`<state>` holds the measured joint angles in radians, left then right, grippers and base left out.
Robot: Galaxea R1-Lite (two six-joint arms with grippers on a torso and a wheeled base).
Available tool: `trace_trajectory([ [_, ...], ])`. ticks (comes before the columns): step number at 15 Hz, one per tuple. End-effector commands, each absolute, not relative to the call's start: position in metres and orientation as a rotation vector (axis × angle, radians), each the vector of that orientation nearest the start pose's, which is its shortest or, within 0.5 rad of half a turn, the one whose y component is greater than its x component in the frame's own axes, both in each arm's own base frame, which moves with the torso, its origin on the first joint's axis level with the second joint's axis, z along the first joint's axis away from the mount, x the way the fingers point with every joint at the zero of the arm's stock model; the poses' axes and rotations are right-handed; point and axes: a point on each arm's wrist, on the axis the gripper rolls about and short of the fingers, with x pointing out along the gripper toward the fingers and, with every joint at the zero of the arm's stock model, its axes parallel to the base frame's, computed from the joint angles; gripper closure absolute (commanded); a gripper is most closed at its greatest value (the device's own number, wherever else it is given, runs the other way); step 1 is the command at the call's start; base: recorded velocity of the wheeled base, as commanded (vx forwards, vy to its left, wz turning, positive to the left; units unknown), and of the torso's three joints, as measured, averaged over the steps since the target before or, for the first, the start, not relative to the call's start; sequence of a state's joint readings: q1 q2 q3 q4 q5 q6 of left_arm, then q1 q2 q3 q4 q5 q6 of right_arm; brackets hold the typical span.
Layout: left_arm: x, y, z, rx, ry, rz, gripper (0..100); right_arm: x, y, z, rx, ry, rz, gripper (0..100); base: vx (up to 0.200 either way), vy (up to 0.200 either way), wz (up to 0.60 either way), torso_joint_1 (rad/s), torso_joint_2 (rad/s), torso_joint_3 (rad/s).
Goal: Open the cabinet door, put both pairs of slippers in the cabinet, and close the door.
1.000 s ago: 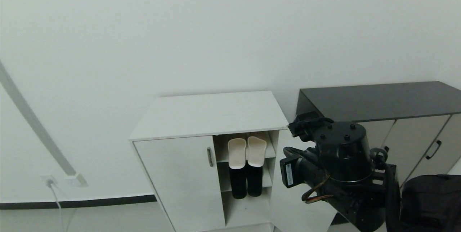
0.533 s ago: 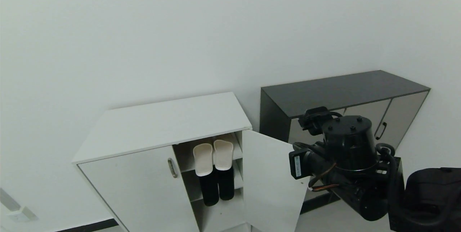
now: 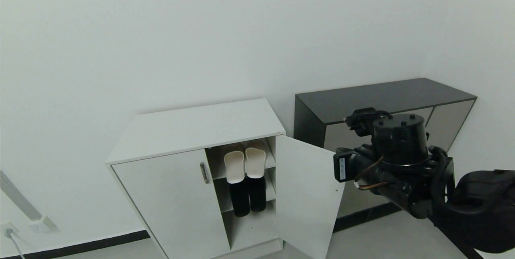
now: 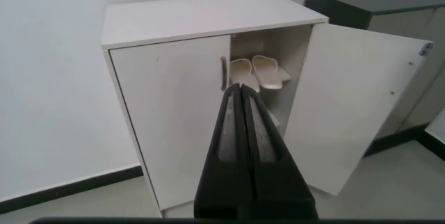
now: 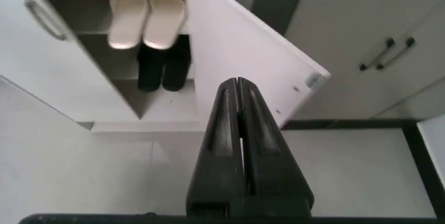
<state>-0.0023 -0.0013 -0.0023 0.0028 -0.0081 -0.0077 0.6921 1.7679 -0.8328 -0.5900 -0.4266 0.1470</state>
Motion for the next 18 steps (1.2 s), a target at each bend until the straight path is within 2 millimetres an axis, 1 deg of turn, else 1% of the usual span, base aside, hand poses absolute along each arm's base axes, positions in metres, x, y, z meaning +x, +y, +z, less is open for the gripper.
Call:
trace_trajectory([
  [1,-0.023,0.000,0.076,-0.008,0.000,-0.011,100,0.284,0.186,0.161,-0.025,0.315,0.172,100,0.000,0.000,0.00,0.000,0.00,0.000],
  [3,-0.023,0.000,0.076,-0.008,0.002,-0.011,100,0.317,0.173,0.154,-0.007,0.353,0.164,100,0.000,0.000,0.00,0.000,0.00,0.000],
  [6,-0.023,0.000,0.076,-0.008,0.002,-0.011,100,0.358,0.163,0.140,0.025,0.388,0.118,100,0.000,0.000,0.00,0.000,0.00,0.000],
  [8,-0.023,0.000,0.075,-0.008,0.003,-0.011,100,0.376,0.158,0.126,0.033,0.405,0.085,100,0.000,0.000,0.00,0.000,0.00,0.000],
  [9,-0.023,0.000,0.076,-0.008,0.002,-0.011,100,0.383,0.155,0.120,0.036,0.414,0.071,100,0.000,0.000,0.00,0.000,0.00,0.000],
  [11,-0.023,0.000,0.076,-0.008,0.002,-0.011,100,0.394,0.156,0.109,0.083,0.432,0.079,100,0.000,0.000,0.00,0.000,0.00,0.000],
  [15,-0.023,0.000,0.076,-0.008,0.002,-0.011,100,0.413,0.155,0.083,0.089,0.458,0.057,100,0.000,0.000,0.00,0.000,0.00,0.000],
  [17,-0.023,0.000,0.076,-0.008,0.002,-0.011,100,0.420,0.152,0.075,0.095,0.449,0.048,100,0.000,0.000,0.00,0.000,0.00,0.000],
  [18,-0.023,0.000,0.076,-0.008,0.002,-0.011,100,0.421,0.151,0.075,0.096,0.447,0.045,100,0.000,0.000,0.00,0.000,0.00,0.000],
])
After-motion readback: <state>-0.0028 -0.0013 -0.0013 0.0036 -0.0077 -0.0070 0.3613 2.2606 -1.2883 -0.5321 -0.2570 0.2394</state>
